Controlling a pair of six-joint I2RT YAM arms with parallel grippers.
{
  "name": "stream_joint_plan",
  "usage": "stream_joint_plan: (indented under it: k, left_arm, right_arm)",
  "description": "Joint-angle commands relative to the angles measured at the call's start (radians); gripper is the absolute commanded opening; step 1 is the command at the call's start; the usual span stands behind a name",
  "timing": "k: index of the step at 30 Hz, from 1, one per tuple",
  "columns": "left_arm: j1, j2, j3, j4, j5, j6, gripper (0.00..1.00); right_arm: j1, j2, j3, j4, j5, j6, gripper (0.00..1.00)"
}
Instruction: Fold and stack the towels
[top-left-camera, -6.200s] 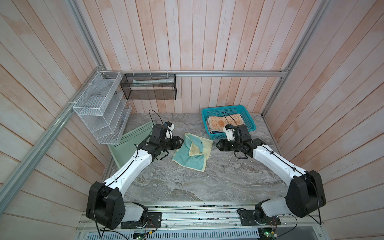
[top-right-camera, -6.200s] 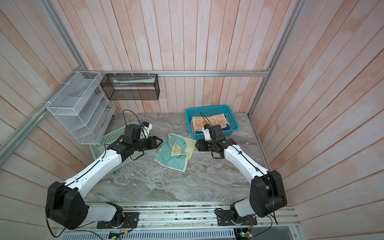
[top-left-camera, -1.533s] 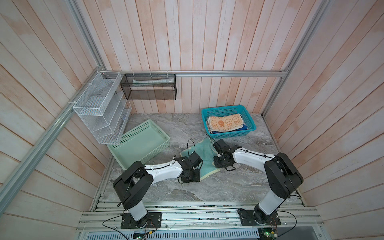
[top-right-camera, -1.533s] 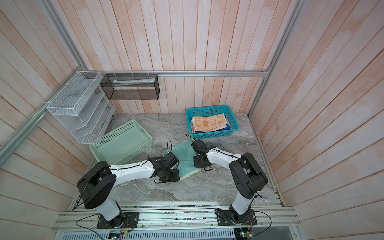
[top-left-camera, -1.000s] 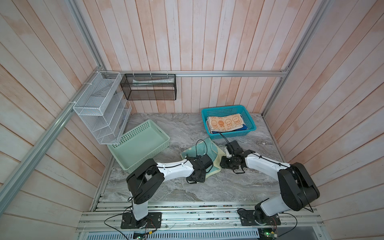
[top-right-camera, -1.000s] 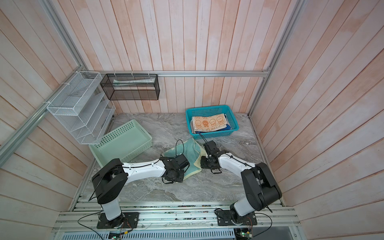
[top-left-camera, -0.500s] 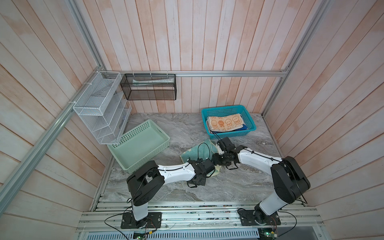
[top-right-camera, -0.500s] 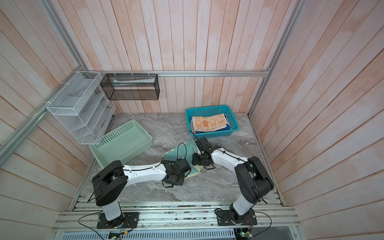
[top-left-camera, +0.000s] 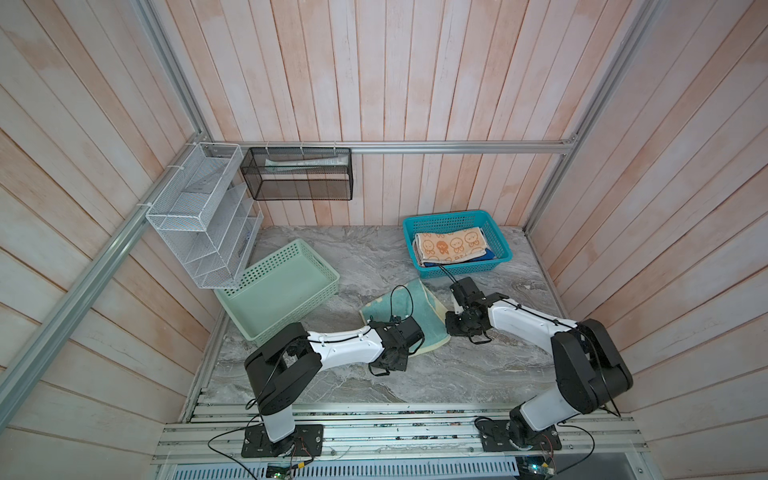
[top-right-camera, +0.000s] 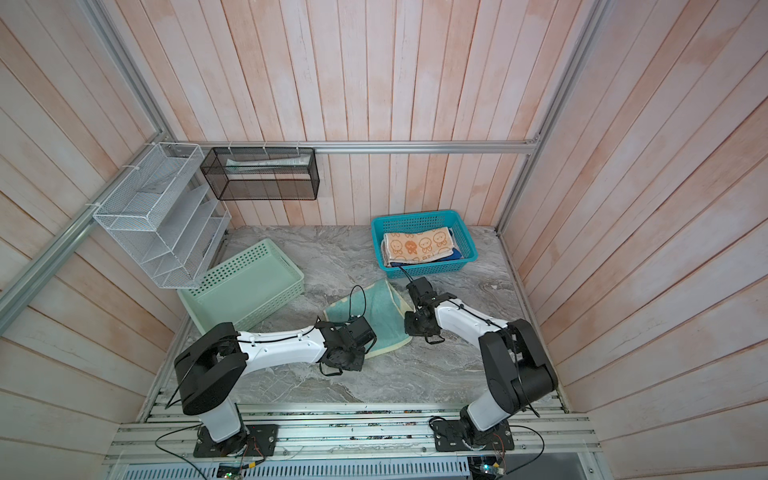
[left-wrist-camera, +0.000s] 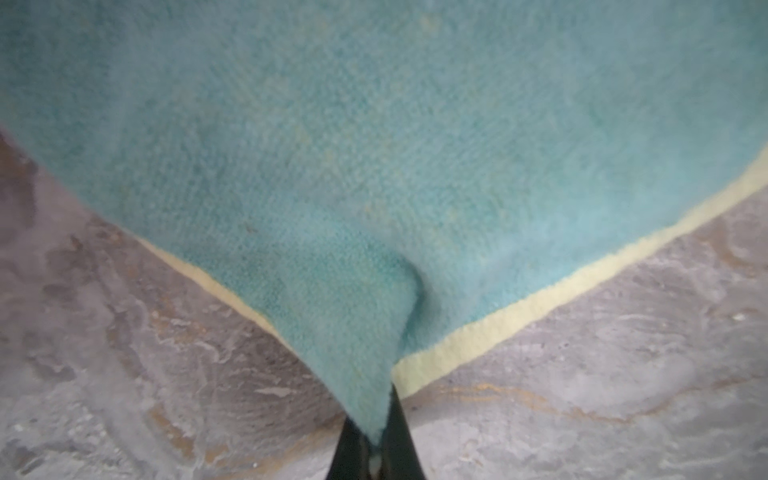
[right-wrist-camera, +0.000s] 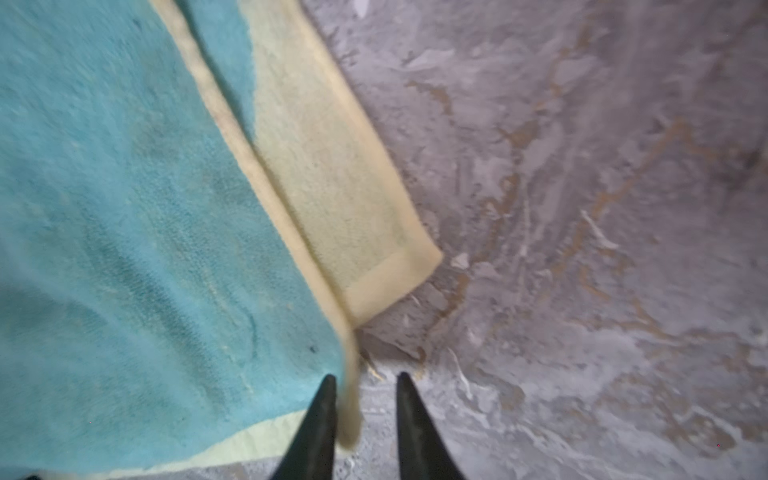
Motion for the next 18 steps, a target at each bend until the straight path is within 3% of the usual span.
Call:
stream_joint_plan:
  k: [1, 5, 8, 11, 15, 18]
  left_arm:
    - [0.016, 0.021, -0.050, -0.061, -0.002, 0.022, 0.00]
    - [0.017, 0.019, -0.046, -0.052, 0.001, 0.025, 0.00]
    - [0.017, 0.017, -0.048, -0.049, 0.004, 0.026, 0.00]
    - [0.017, 0.018, -0.052, -0.048, 0.005, 0.029, 0.00]
    - [0.017, 0.014, -0.054, -0.048, 0.002, 0.032, 0.00]
    - [0.018, 0.008, -0.051, -0.046, 0.001, 0.035, 0.00]
  right_arm:
    - [0.005, -0.041, -0.026, 0.021, -0.079, 0.004, 0.13]
    - [0.006, -0.031, -0.050, 0.058, -0.161, 0.032, 0.14]
    - [0.006, -0.026, -0.057, 0.050, -0.155, 0.050, 0.35]
    - [0.008, -0.043, -0.063, 0.031, -0.117, 0.063, 0.47]
    - [0.006, -0.055, -0.078, 0.031, -0.087, 0.067, 0.53]
    - [0.007, -0.021, -0.084, 0.058, -0.126, 0.063, 0.53]
